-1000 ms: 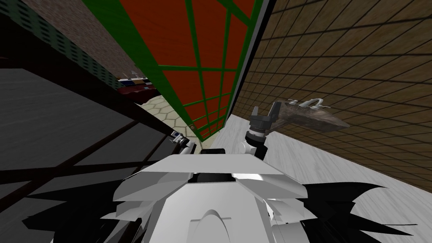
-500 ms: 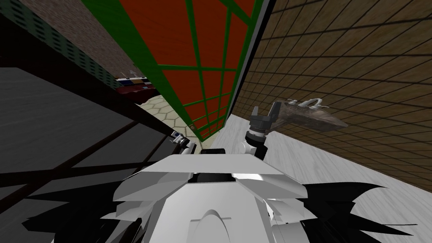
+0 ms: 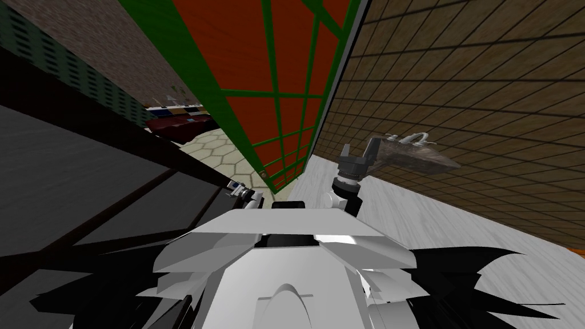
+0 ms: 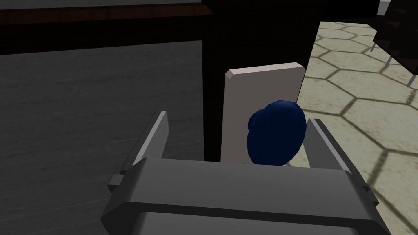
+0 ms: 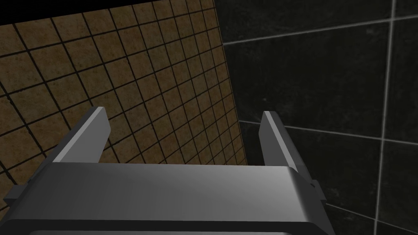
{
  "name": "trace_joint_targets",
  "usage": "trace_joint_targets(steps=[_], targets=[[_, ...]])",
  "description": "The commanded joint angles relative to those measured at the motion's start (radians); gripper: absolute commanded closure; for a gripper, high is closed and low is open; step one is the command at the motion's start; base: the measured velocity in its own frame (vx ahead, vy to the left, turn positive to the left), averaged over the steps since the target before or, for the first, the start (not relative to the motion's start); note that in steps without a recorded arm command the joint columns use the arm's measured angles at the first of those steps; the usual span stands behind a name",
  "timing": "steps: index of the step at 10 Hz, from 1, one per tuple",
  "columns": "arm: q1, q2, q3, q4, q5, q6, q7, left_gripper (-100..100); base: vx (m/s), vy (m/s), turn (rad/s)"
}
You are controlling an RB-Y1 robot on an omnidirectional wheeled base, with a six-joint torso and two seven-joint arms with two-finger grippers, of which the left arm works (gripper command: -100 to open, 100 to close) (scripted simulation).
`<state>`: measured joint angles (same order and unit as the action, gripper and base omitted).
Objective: Push the door open
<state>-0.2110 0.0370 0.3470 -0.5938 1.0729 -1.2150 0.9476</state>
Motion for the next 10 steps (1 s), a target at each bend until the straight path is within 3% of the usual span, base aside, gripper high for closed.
trace_joint_targets(steps=[1, 3, 4, 6, 9, 10], targets=[[0.01, 0.025, 0.026, -0.001, 0.017, -0.031, 0.012, 100, 0.044, 0.139, -0.051], [0.01, 0.025, 0.026, -0.001, 0.017, -0.031, 0.012, 100, 0.024, 0.051, 0.017], [0.008, 0.031, 0.056, 0.007, 0.045, -0.06, 0.007, 100, 0.022, 0.117, -0.159], [0.008, 0.031, 0.056, 0.007, 0.045, -0.06, 0.007, 100, 0.015, 0.088, -0.039], [0.004, 0.038, 0.099, 0.018, 0.084, -0.103, -0.001, 100, 0.022, 0.108, -0.076], [0.004, 0.038, 0.099, 0.028, 0.084, -0.103, -0.001, 100, 0.027, 0.078, -0.008]])
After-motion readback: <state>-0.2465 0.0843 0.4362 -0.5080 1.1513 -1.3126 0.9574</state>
